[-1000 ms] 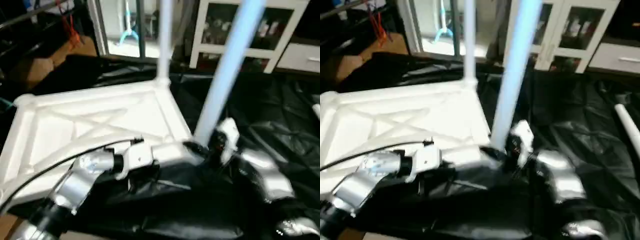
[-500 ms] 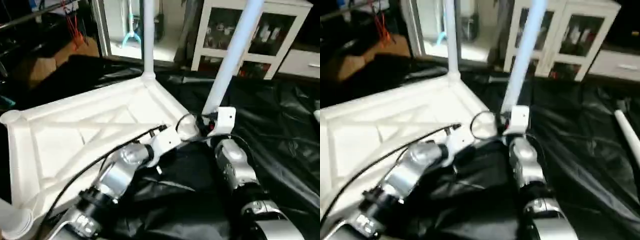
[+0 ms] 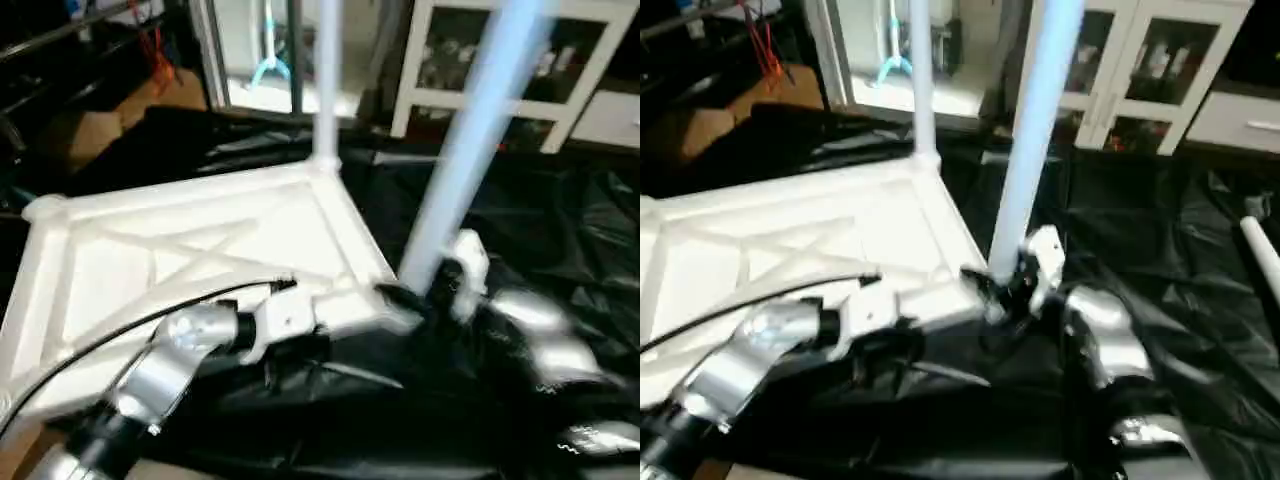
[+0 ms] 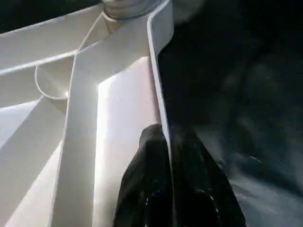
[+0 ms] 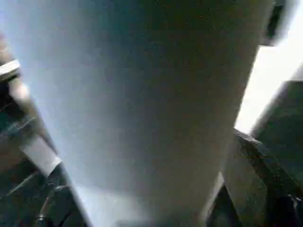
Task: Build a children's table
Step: Rotate leg to tighten
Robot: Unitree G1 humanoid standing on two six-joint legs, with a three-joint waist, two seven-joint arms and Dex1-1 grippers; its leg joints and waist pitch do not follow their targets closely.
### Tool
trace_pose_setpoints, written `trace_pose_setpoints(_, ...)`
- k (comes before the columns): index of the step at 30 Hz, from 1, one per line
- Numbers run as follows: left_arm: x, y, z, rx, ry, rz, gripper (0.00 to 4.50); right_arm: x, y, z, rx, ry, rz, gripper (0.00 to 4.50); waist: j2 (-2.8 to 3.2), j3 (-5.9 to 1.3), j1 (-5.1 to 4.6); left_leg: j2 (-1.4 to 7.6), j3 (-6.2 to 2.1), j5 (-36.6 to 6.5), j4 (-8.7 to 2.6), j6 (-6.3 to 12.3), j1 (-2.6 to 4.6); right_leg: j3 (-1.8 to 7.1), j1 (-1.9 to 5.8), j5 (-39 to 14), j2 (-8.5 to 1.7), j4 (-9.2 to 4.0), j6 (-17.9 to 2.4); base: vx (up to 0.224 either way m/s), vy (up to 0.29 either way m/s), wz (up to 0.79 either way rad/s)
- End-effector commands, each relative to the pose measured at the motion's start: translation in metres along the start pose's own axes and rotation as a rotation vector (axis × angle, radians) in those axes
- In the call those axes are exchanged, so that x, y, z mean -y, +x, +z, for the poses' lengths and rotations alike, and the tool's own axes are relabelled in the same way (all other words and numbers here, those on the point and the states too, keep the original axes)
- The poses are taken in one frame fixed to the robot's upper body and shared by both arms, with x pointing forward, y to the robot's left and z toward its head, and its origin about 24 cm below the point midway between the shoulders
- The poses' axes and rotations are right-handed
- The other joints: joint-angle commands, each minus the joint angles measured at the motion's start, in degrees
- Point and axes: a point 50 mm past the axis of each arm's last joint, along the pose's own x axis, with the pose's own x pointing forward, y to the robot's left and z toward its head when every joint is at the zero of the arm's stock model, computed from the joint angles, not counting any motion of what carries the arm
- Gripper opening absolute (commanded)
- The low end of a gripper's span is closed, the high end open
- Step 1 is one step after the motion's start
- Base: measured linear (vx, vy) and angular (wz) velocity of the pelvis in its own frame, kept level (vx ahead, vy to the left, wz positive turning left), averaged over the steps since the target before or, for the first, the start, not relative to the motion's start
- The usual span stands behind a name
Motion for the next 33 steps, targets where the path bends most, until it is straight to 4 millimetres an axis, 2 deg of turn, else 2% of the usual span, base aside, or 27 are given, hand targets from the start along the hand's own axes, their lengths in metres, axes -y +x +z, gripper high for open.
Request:
trace_pose_setpoints(1, 0.016, -0.01, -0.028, -0.089, -0.062, -0.117, 0.0, 0.019, -0.039, 0.023, 0.041, -0.014, -0.076, 3.42, -0.44, -2.57, 0.01, 1.75, -0.21, -2.6, -2.92, 7.08, 0.58, 2.13, 2.41, 12.9, -3.5, -3.2, -14.1, 0.0, 0.0, 0.0)
trace_pose_setpoints(5, 0.014, -0.011, -0.031, -0.107, -0.054, -0.111, 0.0, 0.015, -0.042, 0.025, 0.053, 0.001, -0.024, 3.42, -0.47, -2.56, 0.15, 1.71, -0.2, -2.9, -2.92, 6.53, 0.57, 2.14, 2.34, 10.7, -3.72, -3.32, -14.3, 0.0, 0.0, 0.0)
trace_pose_setpoints(6, 0.013, -0.011, -0.031, -0.108, -0.052, -0.112, 0.0, 0.013, -0.042, 0.025, 0.057, 0.003, -0.012, 3.42, -0.62, -2.52, 0.07, 1.66, -0.21, -2.9, -2.91, 6.23, 0.55, 2.18, 2.35, 10.1, -3.65, -3.35, -14.2, 0.0, 0.0, 0.0)
trace_pose_setpoints(10, 0.013, -0.01, -0.029, -0.099, -0.05, -0.116, 0.0, 0.011, -0.038, 0.025, 0.066, 0.012, -0.004, 3.42, -0.55, -2.41, -0.17, 1.64, -0.25, -3.8, -3.07, 5.4, 0.56, 2.19, 2.23, 7.6, -3.77, -3.55, -14.3, 0.0, 0.0, 0.0)
trace_pose_setpoints(13, 0.013, -0.01, -0.029, -0.096, -0.046, -0.121, 0.0, 0.009, -0.035, 0.023, 0.073, 0.04, 0.011, 3.17, -0.5, -2.48, -0.39, 1.61, -0.29, -3.8, -3.05, 5.14, 0.53, 2.19, 2.29, 7.3, -3.74, -3.53, -14.3, 0.0, 0.0, 0.0)
trace_pose_setpoints(15, 0.014, -0.01, -0.029, -0.094, -0.045, -0.125, 0.0, 0.005, -0.032, 0.021, 0.067, 0.058, 0.036, 2.88, -0.52, -2.52, -0.39, 1.62, -0.31, -3.1, -2.99, 5.49, 0.5, 2.19, 2.33, 8.6, -3.69, -3.42, -14.3, 0.0, 0.0, 0.0)
trace_pose_setpoints(18, 0.014, -0.011, -0.029, -0.094, -0.046, -0.129, 0.0, 0.002, -0.029, 0.019, 0.066, 0.075, 0.055, 2.72, -0.52, -2.57, -0.4, 1.61, -0.31, -2.4, -2.92, 5.95, 0.49, 2.15, 2.3, 9.9, -3.69, -3.31, -14.5, 0.0, 0.0, 0.0)
trace_pose_setpoints(23, 0.015, -0.012, -0.03, -0.1, -0.049, -0.137, 0.0, 0.001, -0.025, 0.017, 0.076, 0.087, 0.054, 2.3, -0.47, -2.5, -0.51, 1.65, -0.33, -3.1, -3.04, 5.6, 0.53, 2.12, 2.27, 8.6, -3.74, -3.4, -14.6, 0.0, 0.0, 0.0)
trace_pose_setpoints(29, 0.014, -0.01, -0.031, -0.116, -0.066, -0.112, 0.0, 0.007, -0.017, 0.006, 0.032, 0.1, -0.095, 2.08, -0.42, -2.38, -0.88, 1.58, -0.35, -4.0, -3.15, 4.67, 0.54, 2.17, 2.2, 7.1, -3.78, -3.53, -14.5, 0.0, 0.0, 0.0)
trace_pose_setpoints(30, 0.012, -0.007, -0.03, -0.122, -0.079, -0.088, 0.0, 0.009, -0.012, 0.0, 0.008, 0.109, -0.158, 2.08, -0.37, -2.14, -1.19, 1.57, -0.34, -5.3, -3.38, 3.48, 0.63, 2.23, 1.94, 4.3, -3.83, -3.77, -14.4, 0.0, 0.0, 0.0)
trace_pose_setpoints(31, 0.01, -0.005, -0.029, -0.131, -0.09, -0.065, 0.0, 0.01, -0.007, -0.006, -0.01, 0.119, -0.213, 2.06, -0.37, -2.14, -1.19, 1.57, -0.34, -5.3, -3.38, 3.48, 0.63, 2.23, 1.94, 4.3, -3.83, -3.77, -14.4, 0.0, 0.0, 0.0)
trace_pose_setpoints(32, 0.004, 0.003, -0.026, -0.149, -0.124, -0.007, 0.0, 0.011, 0.005, -0.017, -0.028, 0.156, -0.336, 2.03, -0.38, -1.86, -1.59, 1.61, -0.32, -8.2, -3.69, 1.62, 0.87, 2.37, 1.7, -0.8, -3.88, -4.22, -14.0, 0.0, 0.0, 0.0)
trace_pose_setpoints(33, 0.002, 0.007, -0.025, -0.156, -0.141, 0.018, 0.0, 0.012, 0.01, -0.02, -0.03, 0.175, -0.387, 2.0, -0.35, -1.45, -1.99, 1.54, -0.37, -11.2, -4.03, 0.03, 1.05, 2.45, 1.42, -6.2, -3.93, -4.72, -13.6, 0.0, 0.0, 0.0)
